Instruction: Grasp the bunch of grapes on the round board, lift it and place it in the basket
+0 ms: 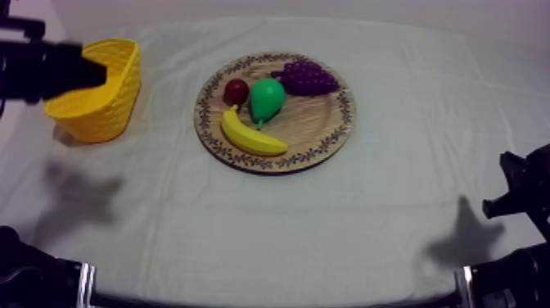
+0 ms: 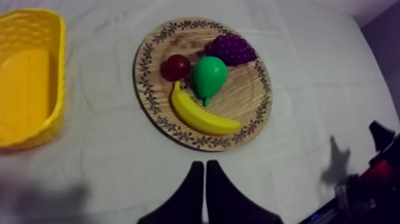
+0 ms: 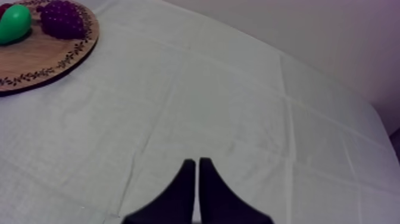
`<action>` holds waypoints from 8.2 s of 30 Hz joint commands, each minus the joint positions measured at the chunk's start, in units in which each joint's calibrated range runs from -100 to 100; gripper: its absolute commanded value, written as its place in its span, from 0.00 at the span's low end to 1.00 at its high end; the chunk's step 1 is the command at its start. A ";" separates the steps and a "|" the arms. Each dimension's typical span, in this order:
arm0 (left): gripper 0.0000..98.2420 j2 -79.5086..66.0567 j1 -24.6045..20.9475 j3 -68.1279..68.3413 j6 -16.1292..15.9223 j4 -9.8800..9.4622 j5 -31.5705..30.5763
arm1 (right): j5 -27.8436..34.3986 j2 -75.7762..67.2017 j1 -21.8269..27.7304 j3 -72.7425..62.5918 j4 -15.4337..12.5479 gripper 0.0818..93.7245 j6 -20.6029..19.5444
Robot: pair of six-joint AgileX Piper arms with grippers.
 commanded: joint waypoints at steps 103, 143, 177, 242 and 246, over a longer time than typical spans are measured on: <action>0.98 93.38 9.14 -96.04 -30.55 -6.44 30.86 | -0.02 0.00 -0.13 0.00 0.01 0.00 -0.01; 0.64 117.52 8.44 -116.18 -28.28 -11.06 27.58 | -0.02 0.00 -0.13 0.00 0.01 0.00 -0.01; 0.52 93.36 9.55 -98.36 -25.47 -12.04 24.21 | -0.02 0.00 -0.13 0.00 0.01 0.00 -0.01; 0.53 59.34 -25.05 -46.16 -15.02 -9.88 23.45 | -0.02 0.00 -0.13 0.00 0.01 0.00 -0.01; 0.53 61.74 -25.25 -43.65 -14.90 -9.32 21.77 | -0.02 0.00 -0.13 0.00 0.01 0.00 -0.01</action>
